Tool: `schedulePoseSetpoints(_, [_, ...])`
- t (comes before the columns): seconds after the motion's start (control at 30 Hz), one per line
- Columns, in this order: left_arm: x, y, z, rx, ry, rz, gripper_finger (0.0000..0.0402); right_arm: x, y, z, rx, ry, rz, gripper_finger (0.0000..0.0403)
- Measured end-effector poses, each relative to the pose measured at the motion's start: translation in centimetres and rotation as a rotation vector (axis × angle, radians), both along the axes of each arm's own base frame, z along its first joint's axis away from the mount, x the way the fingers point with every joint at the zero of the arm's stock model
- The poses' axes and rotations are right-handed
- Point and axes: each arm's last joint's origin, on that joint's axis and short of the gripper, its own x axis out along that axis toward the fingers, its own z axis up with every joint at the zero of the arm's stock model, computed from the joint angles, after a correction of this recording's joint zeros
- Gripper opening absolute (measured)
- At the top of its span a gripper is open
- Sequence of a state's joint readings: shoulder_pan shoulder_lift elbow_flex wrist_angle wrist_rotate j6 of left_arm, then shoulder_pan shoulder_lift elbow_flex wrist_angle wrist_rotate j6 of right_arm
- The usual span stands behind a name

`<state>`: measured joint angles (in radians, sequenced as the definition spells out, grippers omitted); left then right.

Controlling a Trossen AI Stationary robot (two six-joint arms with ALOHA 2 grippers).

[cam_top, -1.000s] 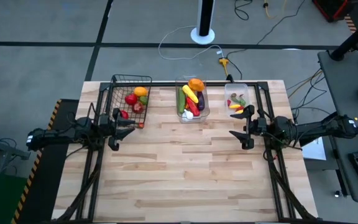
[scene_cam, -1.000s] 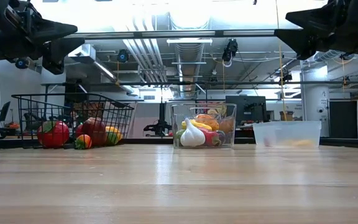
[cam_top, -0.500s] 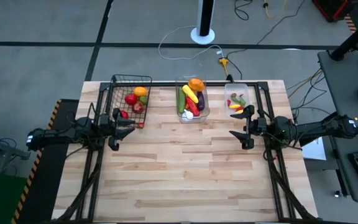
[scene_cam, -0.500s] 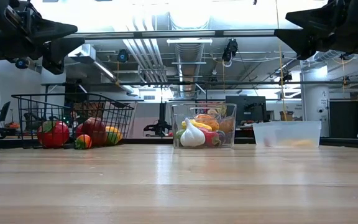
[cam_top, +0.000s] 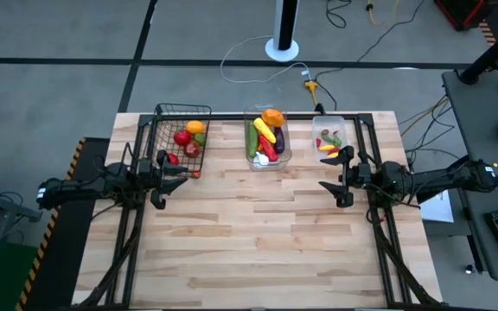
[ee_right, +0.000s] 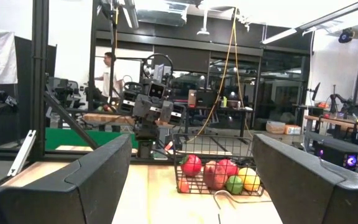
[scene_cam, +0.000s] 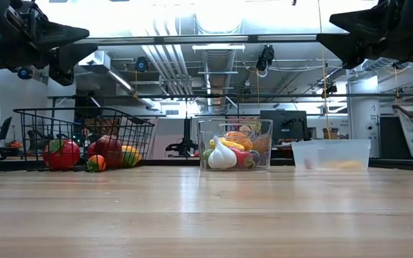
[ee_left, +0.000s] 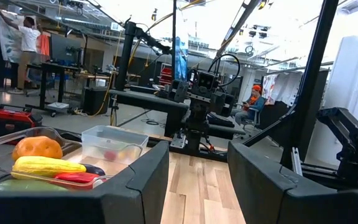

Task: Sort produce into baskets
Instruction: Return to Home Position

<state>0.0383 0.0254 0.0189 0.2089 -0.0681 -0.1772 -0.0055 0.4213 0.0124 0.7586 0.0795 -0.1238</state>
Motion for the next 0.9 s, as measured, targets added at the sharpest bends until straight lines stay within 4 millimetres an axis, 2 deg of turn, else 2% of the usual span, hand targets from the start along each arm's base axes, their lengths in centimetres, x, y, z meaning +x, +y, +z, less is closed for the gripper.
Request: schedulePoseSetpoints(0.9, [-0.11, 0.00, -0.28, 0.043, 0.008, 0.009, 0.0148, 0.01, 0.00, -0.01, 0.000, 0.001, 0.001, 0.0325])
